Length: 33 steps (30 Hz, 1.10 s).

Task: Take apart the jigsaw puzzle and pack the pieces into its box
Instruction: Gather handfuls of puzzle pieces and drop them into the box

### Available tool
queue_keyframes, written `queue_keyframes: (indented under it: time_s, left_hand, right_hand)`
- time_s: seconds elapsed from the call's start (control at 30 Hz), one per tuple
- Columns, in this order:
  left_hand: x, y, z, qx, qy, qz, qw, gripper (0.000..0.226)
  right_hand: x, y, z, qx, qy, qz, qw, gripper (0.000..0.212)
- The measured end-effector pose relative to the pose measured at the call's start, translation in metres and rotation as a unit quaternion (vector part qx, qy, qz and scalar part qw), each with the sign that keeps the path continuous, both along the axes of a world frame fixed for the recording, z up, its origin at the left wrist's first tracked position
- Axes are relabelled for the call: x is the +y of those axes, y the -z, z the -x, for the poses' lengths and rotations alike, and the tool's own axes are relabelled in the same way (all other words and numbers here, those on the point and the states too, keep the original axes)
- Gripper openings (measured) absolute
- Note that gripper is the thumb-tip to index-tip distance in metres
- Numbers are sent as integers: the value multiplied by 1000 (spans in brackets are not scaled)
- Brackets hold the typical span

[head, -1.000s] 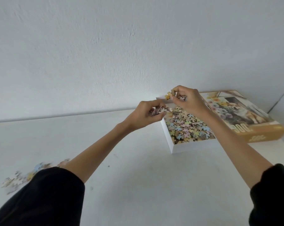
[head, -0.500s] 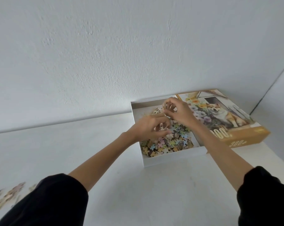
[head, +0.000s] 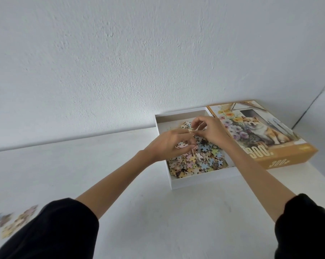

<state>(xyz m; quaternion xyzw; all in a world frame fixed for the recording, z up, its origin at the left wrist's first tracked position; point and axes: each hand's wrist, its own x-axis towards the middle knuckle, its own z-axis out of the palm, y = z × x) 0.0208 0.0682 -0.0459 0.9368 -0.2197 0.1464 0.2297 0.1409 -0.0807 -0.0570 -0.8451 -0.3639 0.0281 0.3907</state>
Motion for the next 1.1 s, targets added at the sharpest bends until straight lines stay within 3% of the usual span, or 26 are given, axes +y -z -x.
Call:
queue_keyframes:
  time_s: [0.1,0.33,0.57,1.1]
  left_hand:
    - [3,-2,7,6,4,5,1000,15]
    - [15,-7,25,25,-5,30,999,16]
    - [46,-24,64,17,-24,47,998,16]
    - [207,-14,286,47,-162,37,985,14]
  right_hand:
    - [0,-4,8,-3,3,1,1000,16]
    - [5,-6,29,0,6,21,1000,38]
    - [38,-30,70,-20,-15,-22,999,31]
    - [205,-21,257,-23,-129,-61,990,29]
